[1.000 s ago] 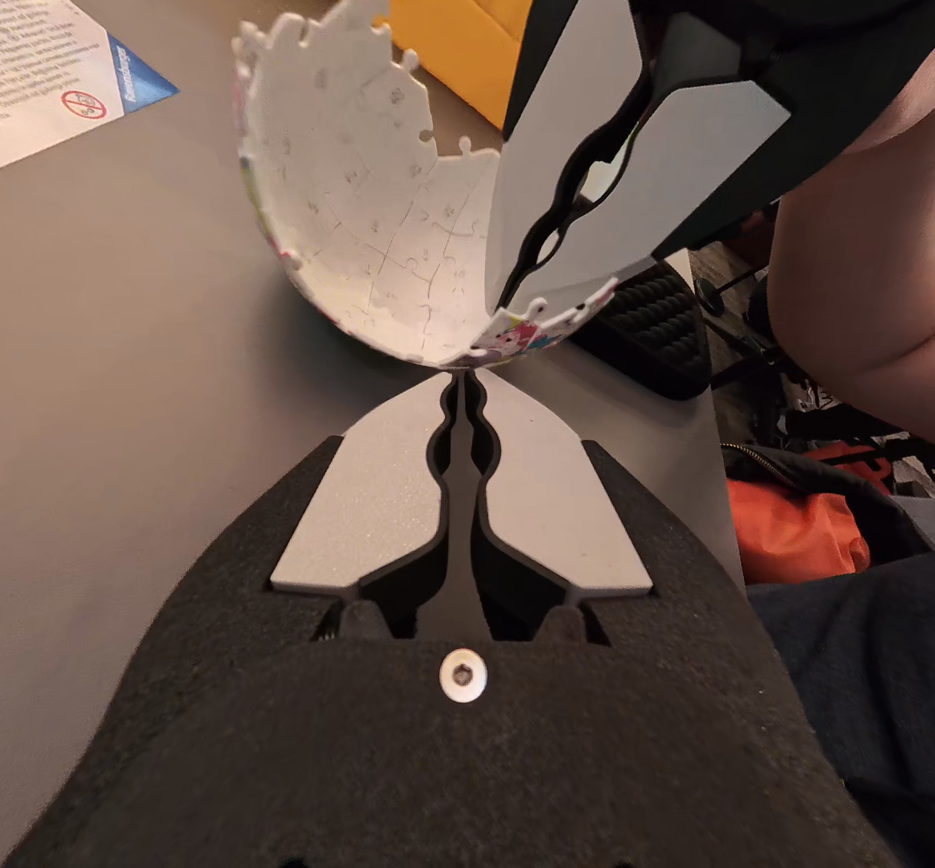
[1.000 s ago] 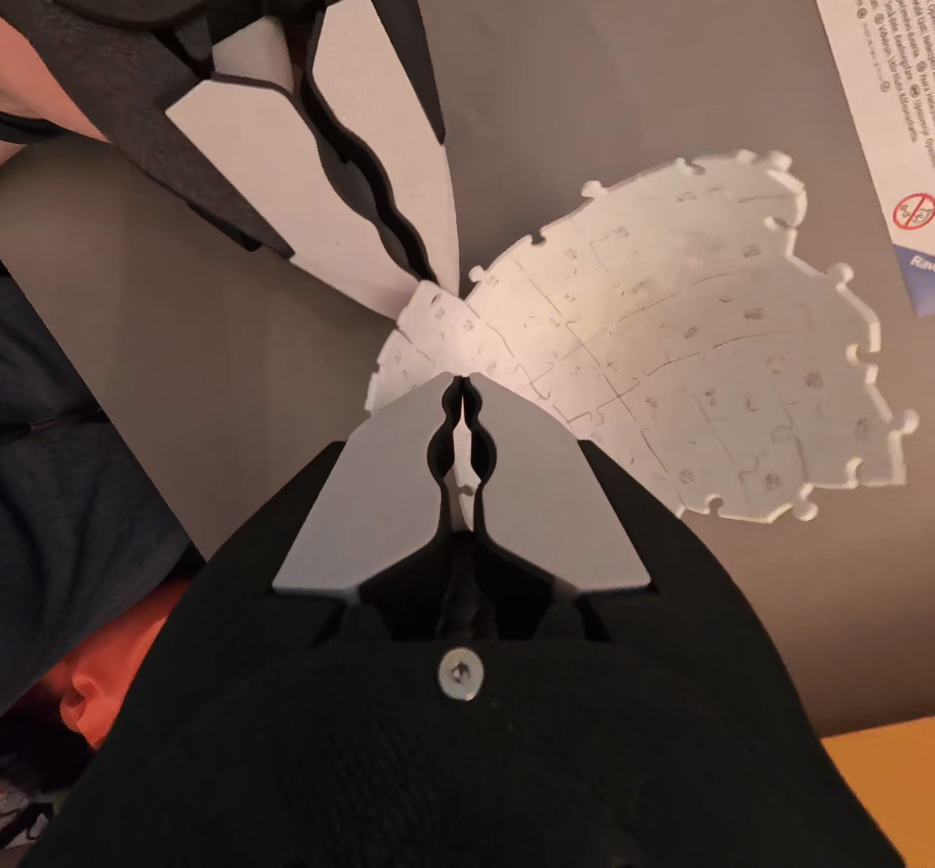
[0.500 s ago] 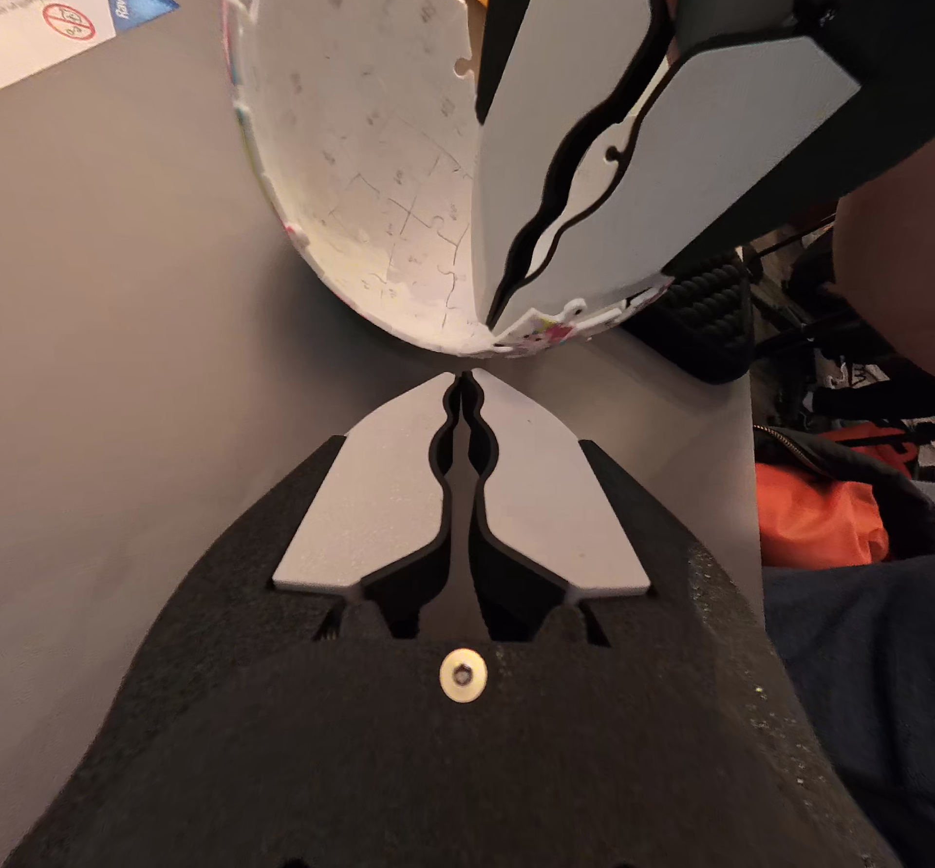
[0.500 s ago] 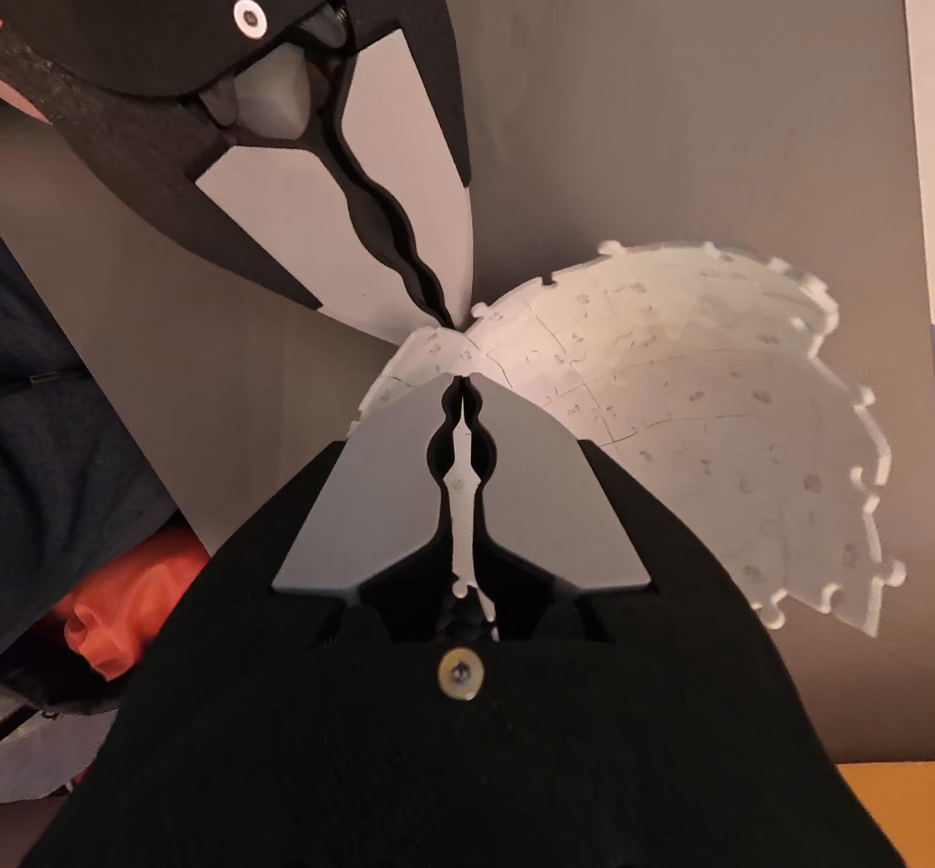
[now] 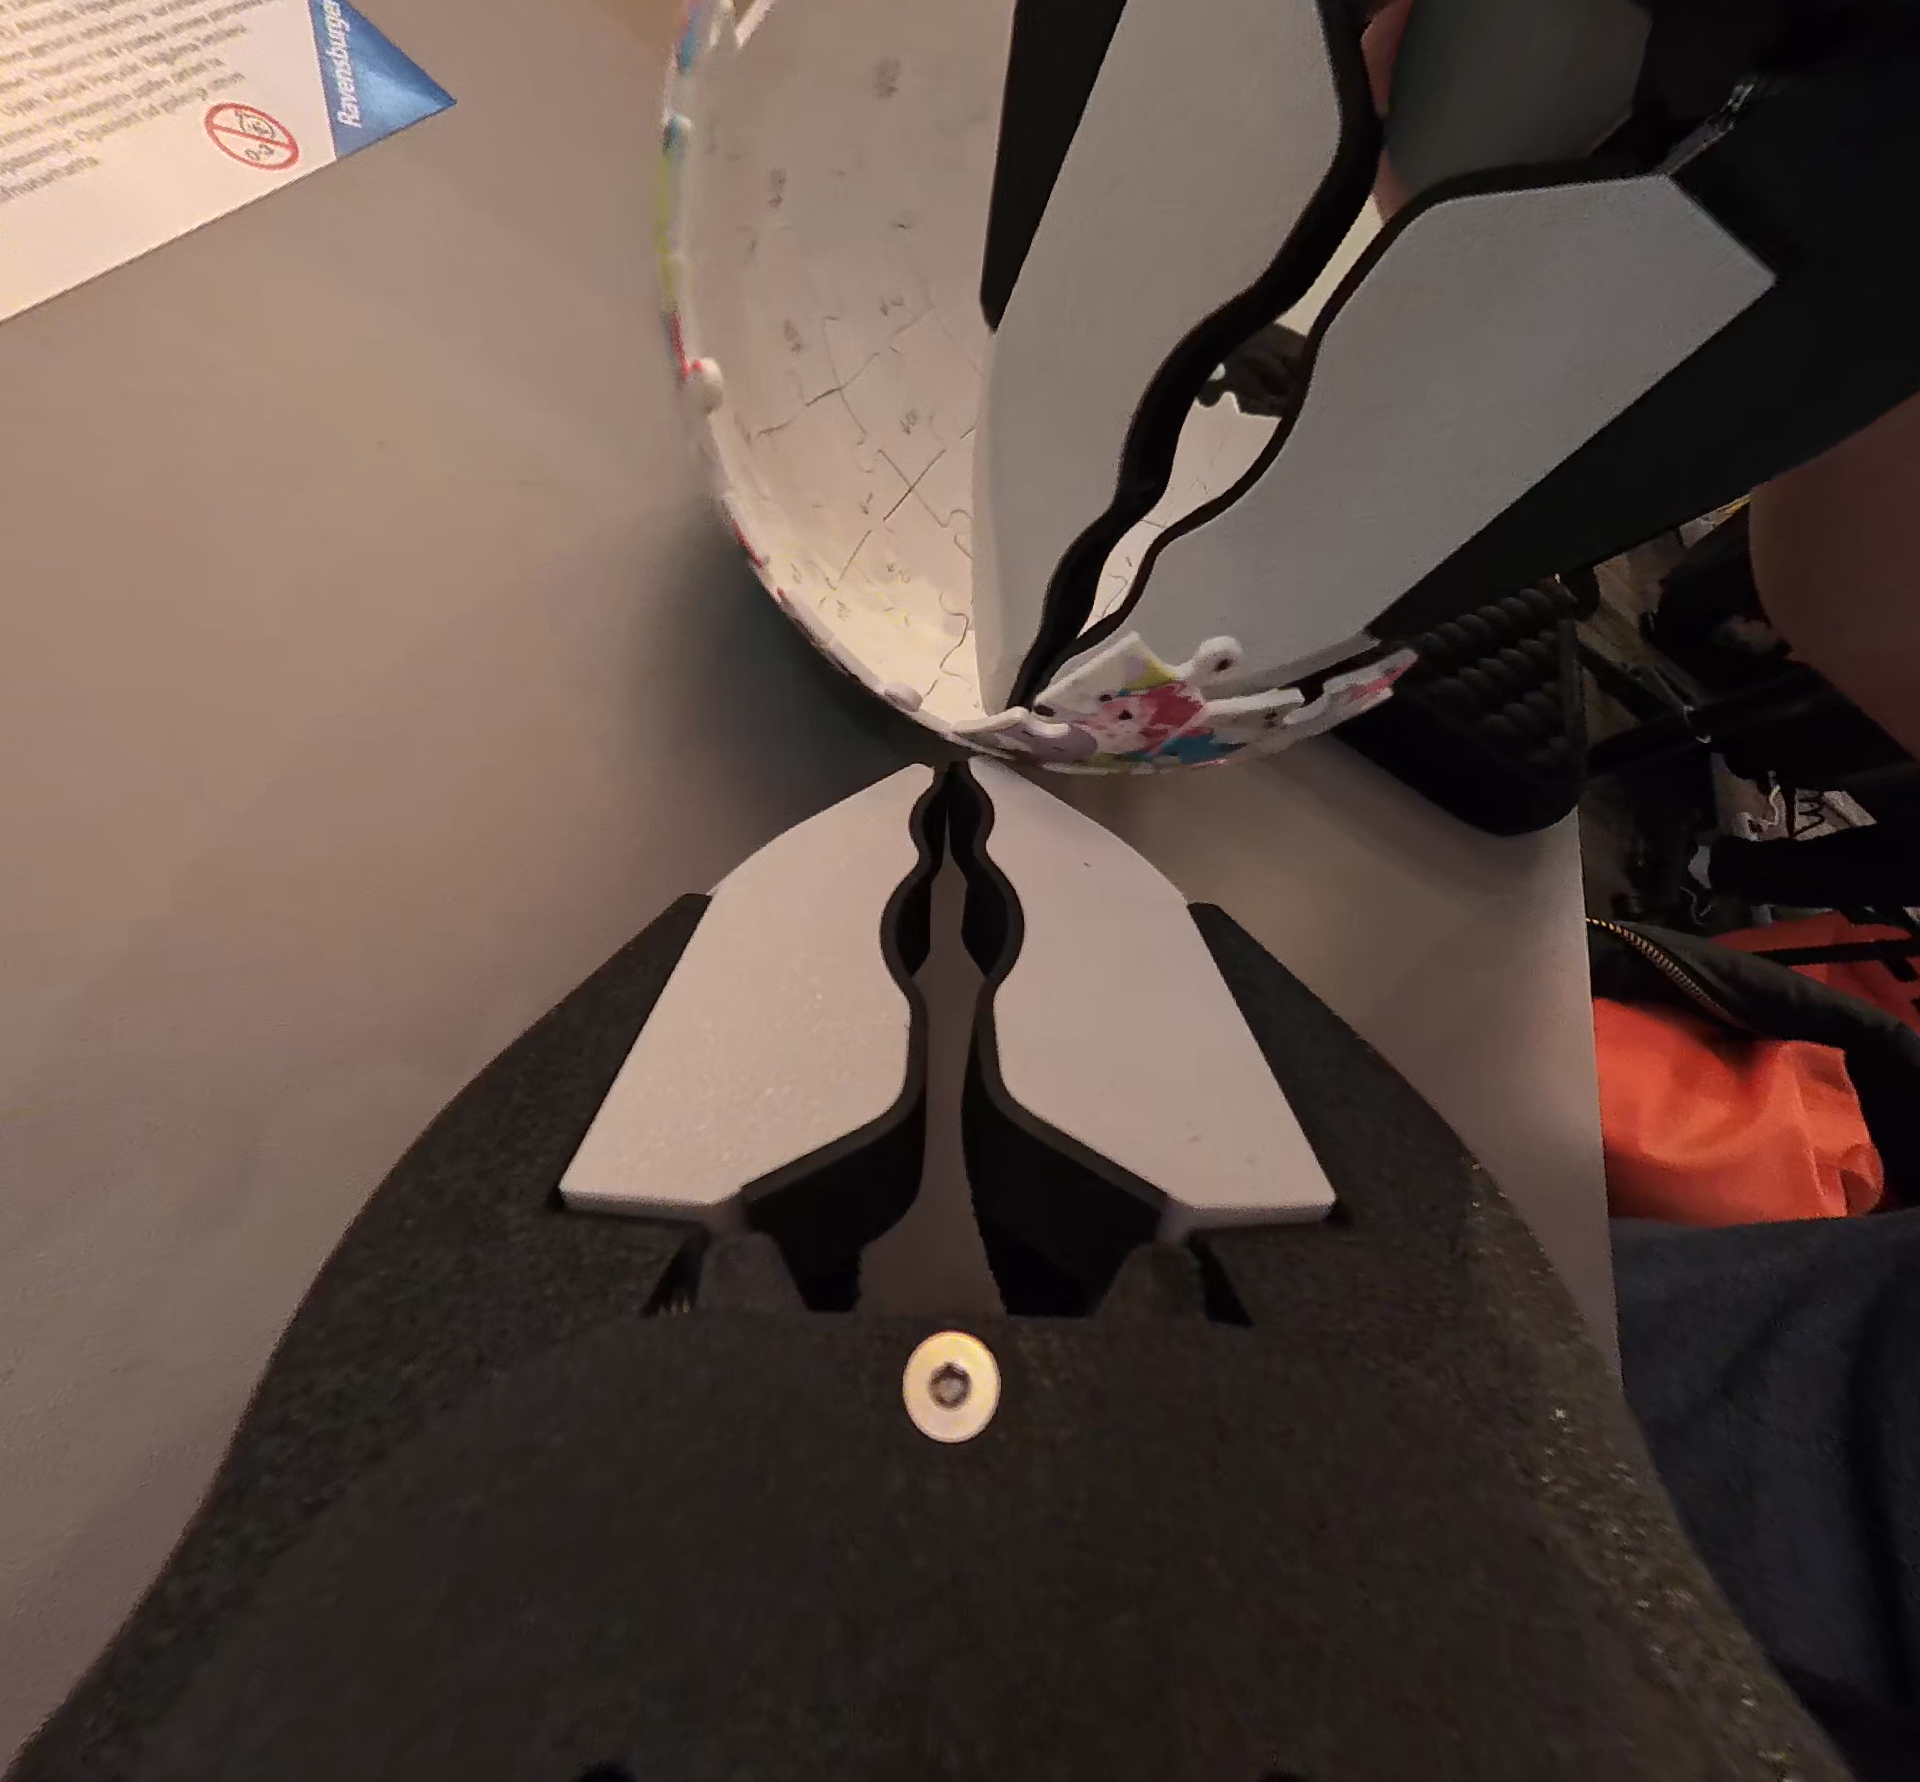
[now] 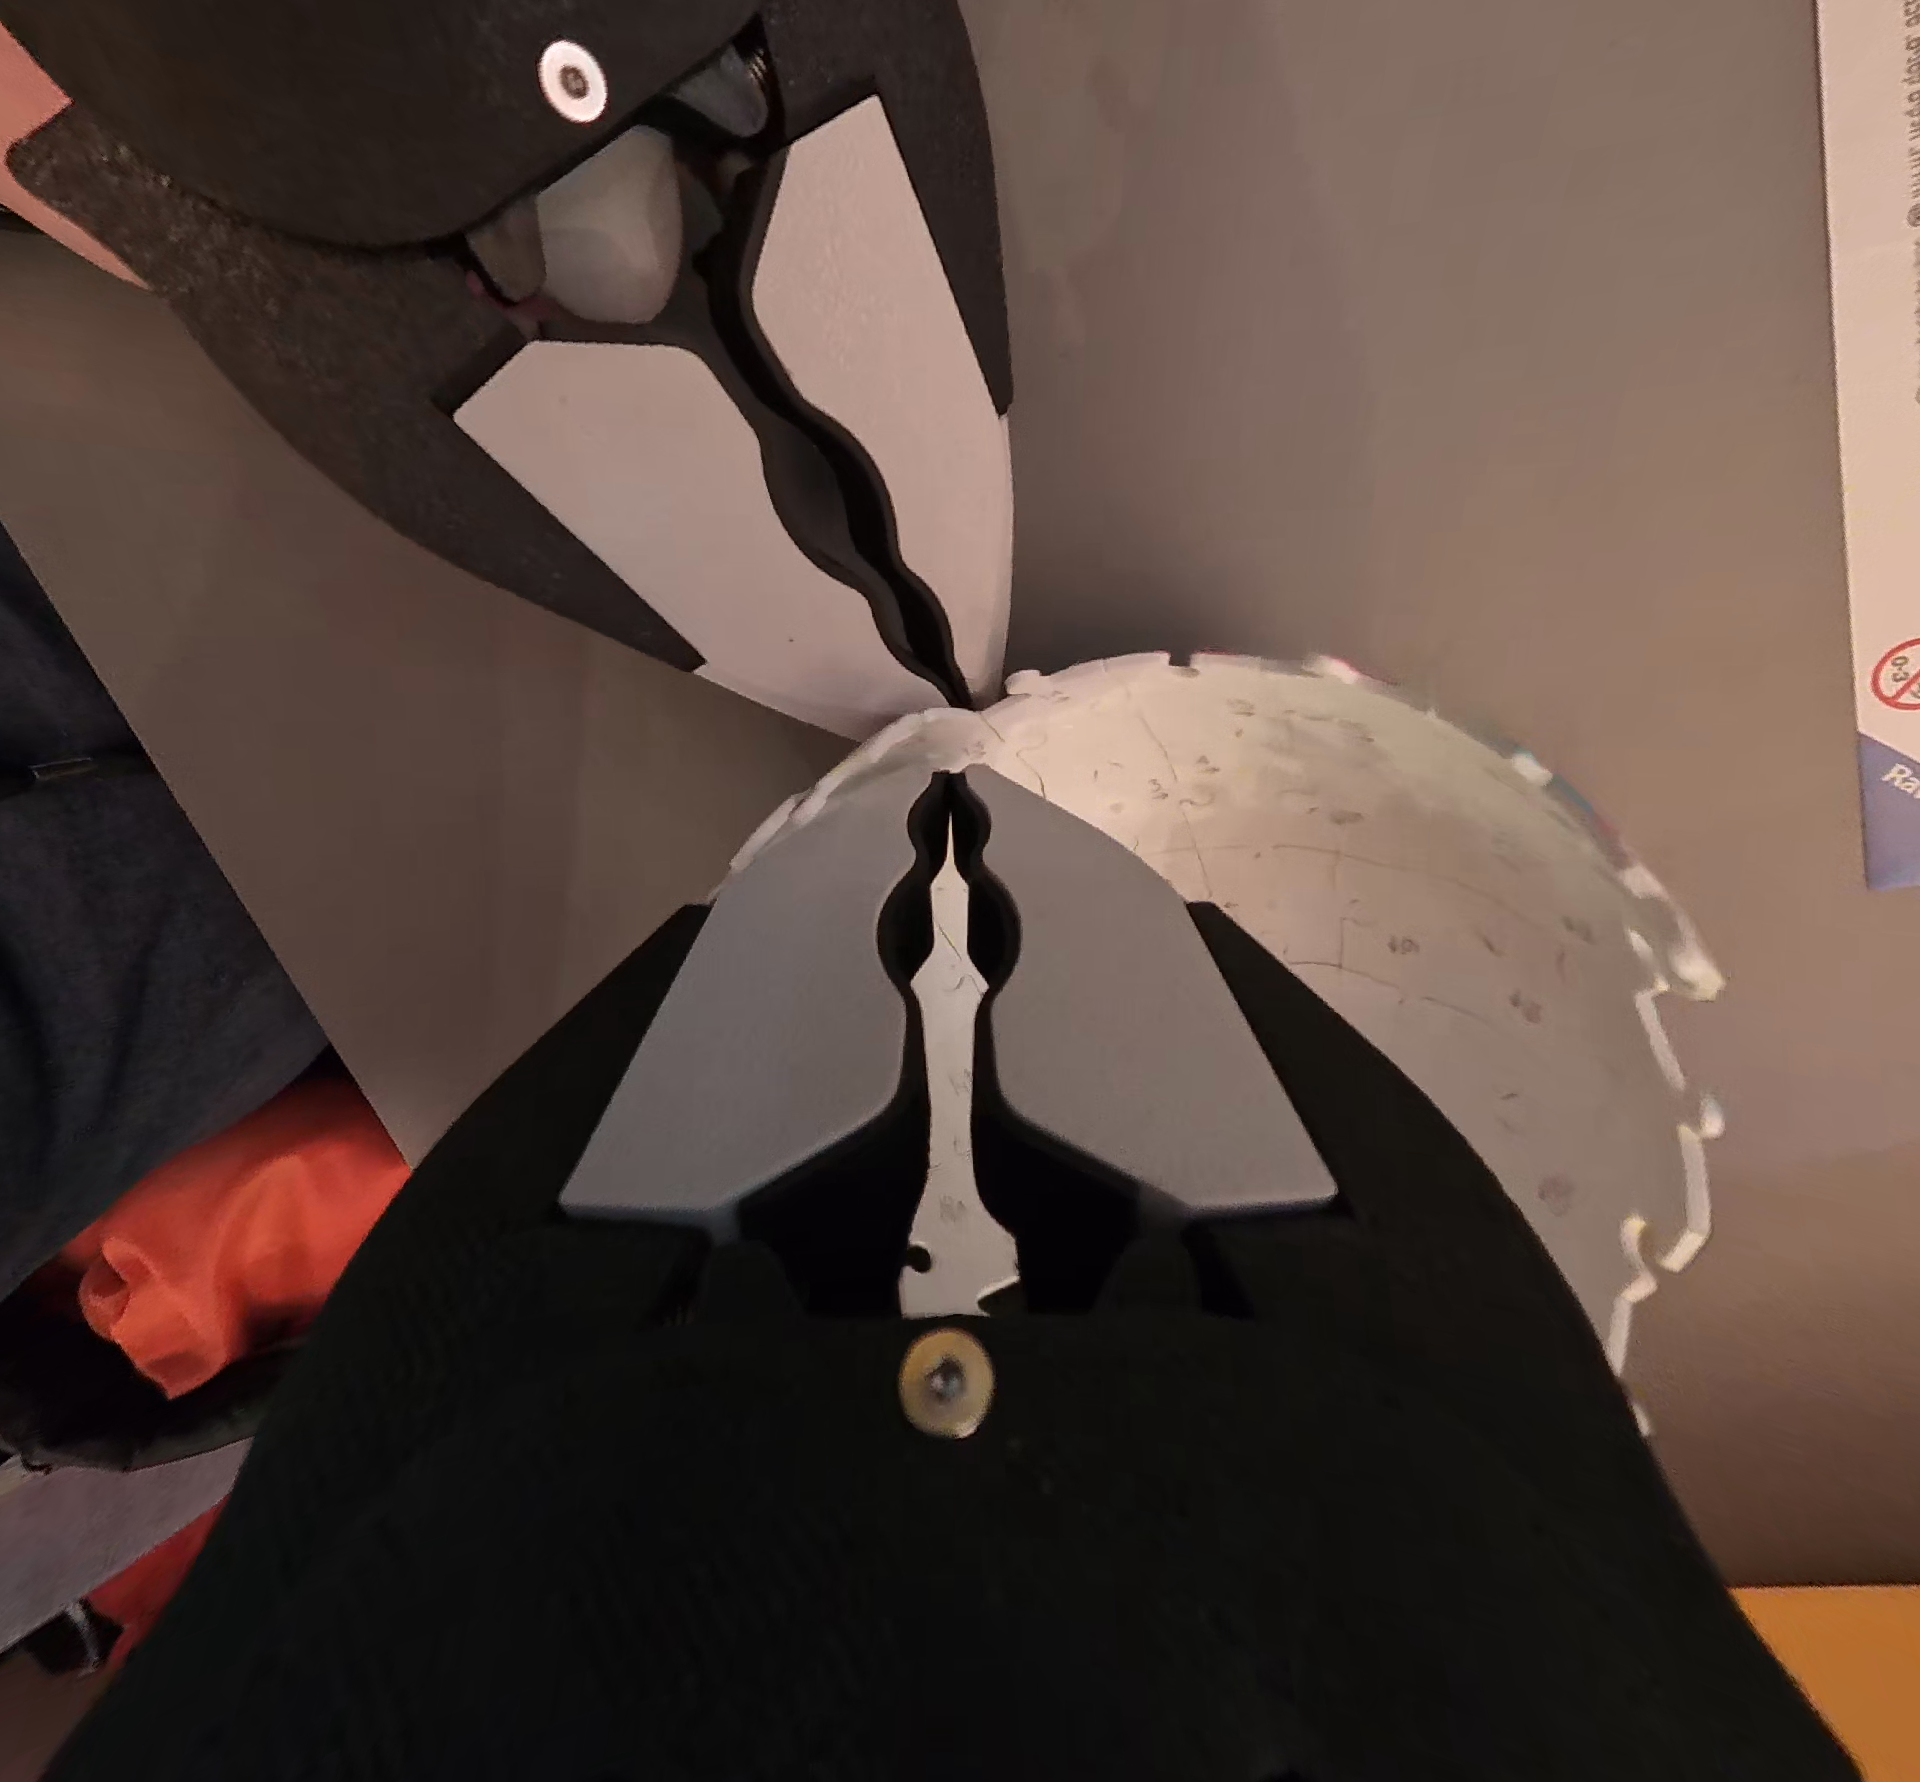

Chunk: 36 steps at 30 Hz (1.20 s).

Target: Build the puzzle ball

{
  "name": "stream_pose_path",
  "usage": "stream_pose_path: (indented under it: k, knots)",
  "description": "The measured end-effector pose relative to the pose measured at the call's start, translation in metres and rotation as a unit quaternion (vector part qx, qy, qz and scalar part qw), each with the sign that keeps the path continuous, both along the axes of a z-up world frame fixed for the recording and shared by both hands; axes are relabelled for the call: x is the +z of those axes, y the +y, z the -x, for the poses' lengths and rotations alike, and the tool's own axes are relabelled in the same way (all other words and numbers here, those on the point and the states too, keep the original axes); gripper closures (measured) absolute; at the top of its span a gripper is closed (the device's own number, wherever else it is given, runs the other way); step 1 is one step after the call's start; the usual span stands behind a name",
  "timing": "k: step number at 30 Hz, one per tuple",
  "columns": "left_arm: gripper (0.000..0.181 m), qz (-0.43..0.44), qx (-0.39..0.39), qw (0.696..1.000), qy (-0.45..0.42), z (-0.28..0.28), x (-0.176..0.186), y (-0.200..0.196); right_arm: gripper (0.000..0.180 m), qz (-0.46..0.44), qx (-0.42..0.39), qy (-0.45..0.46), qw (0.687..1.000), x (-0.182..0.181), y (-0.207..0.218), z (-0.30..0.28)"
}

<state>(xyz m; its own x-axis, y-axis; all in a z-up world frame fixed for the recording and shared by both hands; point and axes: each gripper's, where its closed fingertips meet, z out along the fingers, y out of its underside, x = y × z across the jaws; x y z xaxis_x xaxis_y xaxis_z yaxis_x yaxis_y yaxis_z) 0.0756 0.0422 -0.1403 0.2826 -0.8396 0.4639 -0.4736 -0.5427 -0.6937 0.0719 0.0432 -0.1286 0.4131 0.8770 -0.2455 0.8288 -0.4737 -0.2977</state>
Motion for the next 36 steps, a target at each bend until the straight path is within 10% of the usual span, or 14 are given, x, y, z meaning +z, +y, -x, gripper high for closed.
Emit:
stream_pose_path:
  k: [36]
  knots:
    - [0.181,-0.057,0.016,0.998,-0.009,-0.0035,0.0072,-0.0007,0.178,-0.007,-0.021,0.003,1.000,0.0042,-0.0062,-0.0018]
